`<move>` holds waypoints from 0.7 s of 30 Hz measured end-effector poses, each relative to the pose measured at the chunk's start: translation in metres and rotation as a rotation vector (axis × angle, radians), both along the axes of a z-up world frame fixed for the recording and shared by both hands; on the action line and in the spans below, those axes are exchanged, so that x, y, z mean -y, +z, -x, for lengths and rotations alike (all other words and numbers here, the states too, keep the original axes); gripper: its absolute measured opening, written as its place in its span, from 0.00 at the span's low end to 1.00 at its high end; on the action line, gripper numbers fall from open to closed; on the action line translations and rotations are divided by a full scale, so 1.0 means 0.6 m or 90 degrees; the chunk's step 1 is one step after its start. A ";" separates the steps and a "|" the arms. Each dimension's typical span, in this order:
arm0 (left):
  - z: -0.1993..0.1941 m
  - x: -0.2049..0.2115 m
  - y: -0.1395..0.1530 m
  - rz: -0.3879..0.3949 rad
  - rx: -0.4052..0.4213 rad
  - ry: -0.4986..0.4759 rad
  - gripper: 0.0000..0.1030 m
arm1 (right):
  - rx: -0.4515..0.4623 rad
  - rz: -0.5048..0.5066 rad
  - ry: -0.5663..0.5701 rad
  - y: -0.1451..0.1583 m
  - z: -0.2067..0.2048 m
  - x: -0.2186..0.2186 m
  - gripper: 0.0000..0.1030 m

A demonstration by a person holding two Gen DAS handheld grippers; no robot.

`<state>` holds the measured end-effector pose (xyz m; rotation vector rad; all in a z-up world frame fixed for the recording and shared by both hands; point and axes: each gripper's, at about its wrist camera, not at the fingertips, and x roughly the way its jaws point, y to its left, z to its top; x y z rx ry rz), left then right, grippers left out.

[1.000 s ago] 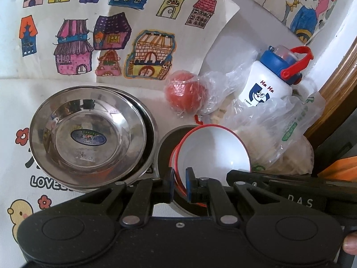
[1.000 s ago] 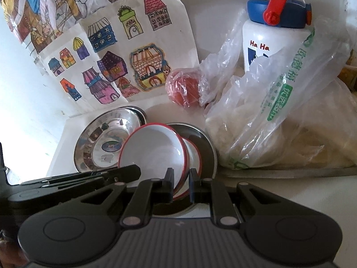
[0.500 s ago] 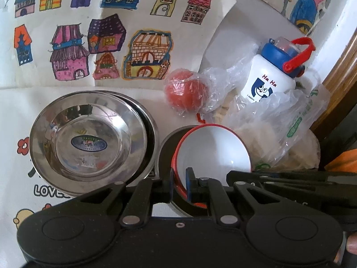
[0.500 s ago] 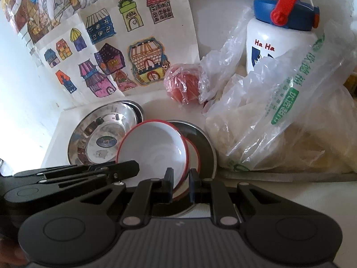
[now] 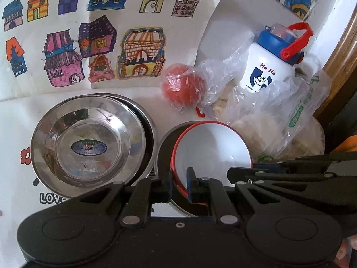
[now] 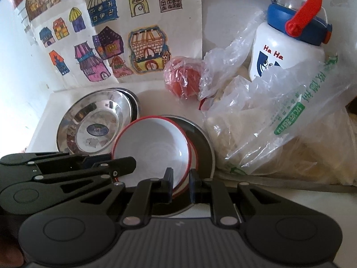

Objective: Organize plates and bowls
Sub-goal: 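Lower the white bowl into the steel bowl onto the first white bowl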

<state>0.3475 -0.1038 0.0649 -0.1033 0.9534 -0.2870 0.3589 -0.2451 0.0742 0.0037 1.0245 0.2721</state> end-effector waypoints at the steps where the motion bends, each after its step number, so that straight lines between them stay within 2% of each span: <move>1: 0.000 0.001 0.000 -0.002 0.000 -0.001 0.12 | -0.001 0.002 0.000 0.000 0.000 0.000 0.16; 11: -0.002 0.002 -0.001 -0.004 -0.003 -0.005 0.13 | -0.005 0.001 -0.008 0.000 -0.009 0.007 0.18; 21: 0.003 -0.002 -0.001 0.011 0.000 0.000 0.19 | 0.004 -0.012 -0.007 0.008 -0.005 0.012 0.22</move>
